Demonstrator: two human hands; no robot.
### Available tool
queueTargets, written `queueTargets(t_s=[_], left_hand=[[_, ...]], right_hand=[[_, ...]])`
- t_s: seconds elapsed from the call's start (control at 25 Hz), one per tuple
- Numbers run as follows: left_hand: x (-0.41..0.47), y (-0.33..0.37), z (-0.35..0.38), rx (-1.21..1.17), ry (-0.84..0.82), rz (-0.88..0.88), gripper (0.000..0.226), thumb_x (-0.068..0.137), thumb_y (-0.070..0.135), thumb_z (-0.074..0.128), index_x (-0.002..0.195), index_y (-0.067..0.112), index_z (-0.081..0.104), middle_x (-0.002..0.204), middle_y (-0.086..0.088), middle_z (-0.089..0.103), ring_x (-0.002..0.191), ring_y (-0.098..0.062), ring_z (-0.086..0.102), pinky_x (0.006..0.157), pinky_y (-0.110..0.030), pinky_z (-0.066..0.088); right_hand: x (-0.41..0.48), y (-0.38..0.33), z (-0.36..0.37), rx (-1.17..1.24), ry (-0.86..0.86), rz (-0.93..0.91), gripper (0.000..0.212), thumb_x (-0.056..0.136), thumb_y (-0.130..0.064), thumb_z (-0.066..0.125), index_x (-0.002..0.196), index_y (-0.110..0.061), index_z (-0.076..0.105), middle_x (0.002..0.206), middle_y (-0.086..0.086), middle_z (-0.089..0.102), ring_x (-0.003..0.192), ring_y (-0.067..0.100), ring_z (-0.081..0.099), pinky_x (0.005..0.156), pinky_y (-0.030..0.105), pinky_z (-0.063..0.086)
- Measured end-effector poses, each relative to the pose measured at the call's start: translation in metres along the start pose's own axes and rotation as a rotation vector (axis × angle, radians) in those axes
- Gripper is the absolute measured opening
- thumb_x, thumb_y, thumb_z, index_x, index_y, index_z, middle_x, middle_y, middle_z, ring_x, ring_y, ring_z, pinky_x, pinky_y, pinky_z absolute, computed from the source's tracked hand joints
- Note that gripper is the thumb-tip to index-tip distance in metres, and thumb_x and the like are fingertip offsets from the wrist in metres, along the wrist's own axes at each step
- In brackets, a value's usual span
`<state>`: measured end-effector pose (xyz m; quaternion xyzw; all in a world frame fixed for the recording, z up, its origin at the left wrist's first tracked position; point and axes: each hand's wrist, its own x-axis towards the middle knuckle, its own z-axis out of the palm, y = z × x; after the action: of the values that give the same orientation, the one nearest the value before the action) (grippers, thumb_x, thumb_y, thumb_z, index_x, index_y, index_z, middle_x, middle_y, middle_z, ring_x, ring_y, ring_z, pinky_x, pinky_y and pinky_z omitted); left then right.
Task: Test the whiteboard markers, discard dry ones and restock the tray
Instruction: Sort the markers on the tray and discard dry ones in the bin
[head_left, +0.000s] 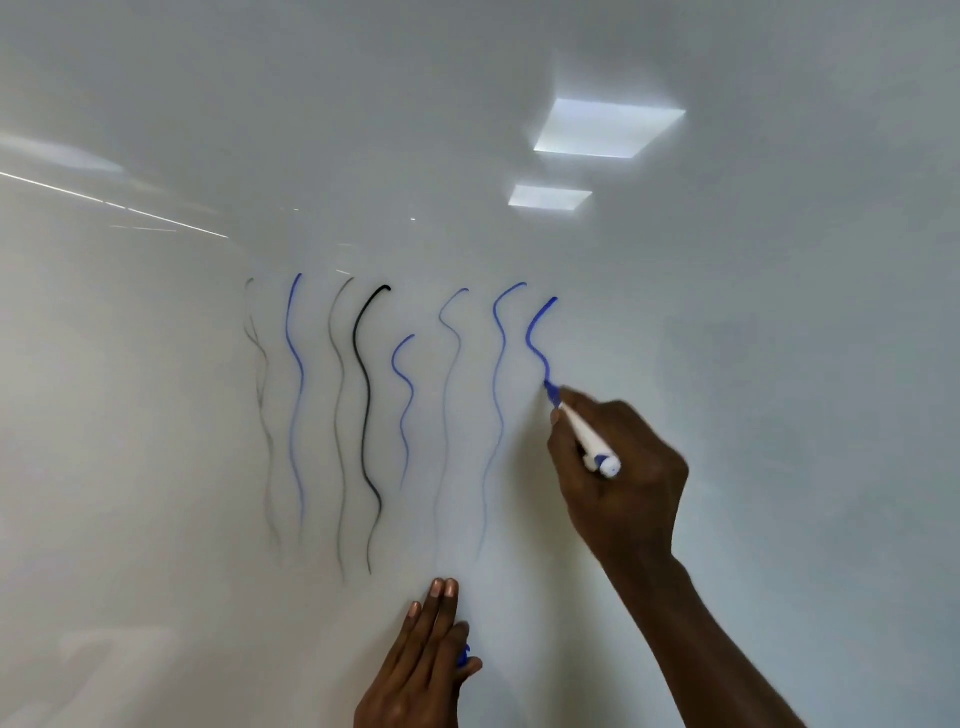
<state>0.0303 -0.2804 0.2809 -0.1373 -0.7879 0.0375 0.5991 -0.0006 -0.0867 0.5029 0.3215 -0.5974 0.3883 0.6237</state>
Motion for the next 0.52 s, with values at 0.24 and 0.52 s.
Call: queueTargets(t_s=[0.24, 0.52], left_hand=[[-0.002, 0.015, -0.014, -0.057, -0.04, -0.131, 0.055, 0.118, 0.037, 0.037, 0.108, 0.004, 0.08, 0.145, -0.018, 0.066, 0.136, -0.035, 0.063, 0.116, -0.038, 0.041], [0.017, 0.042, -0.063, -0.528, -0.001, -0.688, 0.036, 0.112, 0.04, 0.051, 0.129, 0.021, 0.077, 0.131, 0.017, 0.076, 0.129, -0.004, 0.067, 0.101, -0.016, 0.053]], right_hand=[[-0.091, 0.006, -0.025, -0.113, -0.138, 0.036, 0.019, 0.092, -0.012, 0.075, 0.109, -0.007, 0.081, 0.085, 0.0, 0.071, 0.068, 0.01, 0.063, 0.067, 0.011, 0.045], [-0.154, -0.015, -0.066, 0.289, -0.289, 0.626, 0.028, 0.09, 0.001, 0.078, 0.099, -0.025, 0.084, 0.079, 0.003, 0.075, 0.061, 0.023, 0.069, 0.053, 0.033, 0.056]])
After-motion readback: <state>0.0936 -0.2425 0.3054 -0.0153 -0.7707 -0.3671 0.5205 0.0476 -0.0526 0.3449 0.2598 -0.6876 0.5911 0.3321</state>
